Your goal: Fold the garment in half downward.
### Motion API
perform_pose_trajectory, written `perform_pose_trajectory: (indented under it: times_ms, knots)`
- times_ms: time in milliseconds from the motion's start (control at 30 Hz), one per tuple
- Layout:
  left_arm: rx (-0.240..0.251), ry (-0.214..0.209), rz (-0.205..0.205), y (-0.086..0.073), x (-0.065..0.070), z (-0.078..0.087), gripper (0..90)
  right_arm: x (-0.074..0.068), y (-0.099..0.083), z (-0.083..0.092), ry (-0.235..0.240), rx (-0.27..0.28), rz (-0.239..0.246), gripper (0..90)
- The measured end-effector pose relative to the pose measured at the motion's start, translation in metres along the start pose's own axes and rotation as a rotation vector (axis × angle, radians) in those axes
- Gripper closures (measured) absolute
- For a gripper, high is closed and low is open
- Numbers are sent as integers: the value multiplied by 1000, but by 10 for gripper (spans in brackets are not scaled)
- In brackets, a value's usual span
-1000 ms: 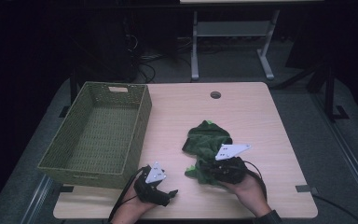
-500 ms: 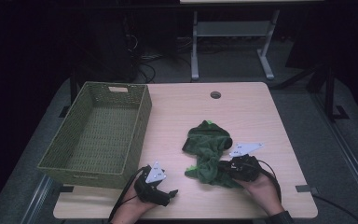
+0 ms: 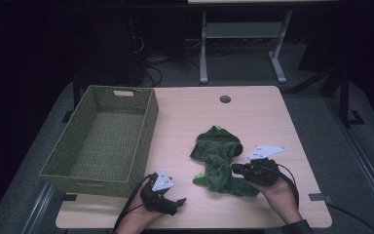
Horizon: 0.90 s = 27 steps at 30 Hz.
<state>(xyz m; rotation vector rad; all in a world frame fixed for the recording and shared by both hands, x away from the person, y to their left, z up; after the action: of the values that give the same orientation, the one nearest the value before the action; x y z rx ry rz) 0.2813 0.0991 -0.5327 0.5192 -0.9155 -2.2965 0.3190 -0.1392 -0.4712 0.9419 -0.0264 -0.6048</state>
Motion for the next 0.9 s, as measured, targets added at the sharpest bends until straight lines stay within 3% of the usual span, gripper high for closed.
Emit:
perform_pose_trajectory:
  times_ms: [233,367,433,600,700,900]
  knots:
    - [2,4,-8,0,-1,0,128,-1,-6,-35,42,-86,19,881]
    - [1,2,-4,0,0,0,128,1,-16,-54,35,-174,8,897]
    - [0,2,-4,0,0,0,128,2,-17,-56,46,-173,2,898]
    - [2,4,-8,0,-1,0,128,1,-14,-50,32,-161,15,867]
    - [1,4,-8,0,-1,0,128,0,-7,-36,28,-106,15,827]
    - [0,2,-4,0,0,0,128,5,-9,-4,2,-50,10,770]
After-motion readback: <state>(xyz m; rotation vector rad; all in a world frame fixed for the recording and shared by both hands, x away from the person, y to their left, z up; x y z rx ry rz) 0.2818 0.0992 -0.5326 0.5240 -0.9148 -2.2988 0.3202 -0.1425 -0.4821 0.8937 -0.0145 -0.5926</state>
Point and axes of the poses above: each handheld gripper's, and its own axes: z roughly backward along the jaws, y roughly out of its top, x roughly to its right, the point moved 8 cm from there along -z, roughly forward along the jaws, and after that the axes turned 11 degrees about y, right-handed, at the moved point
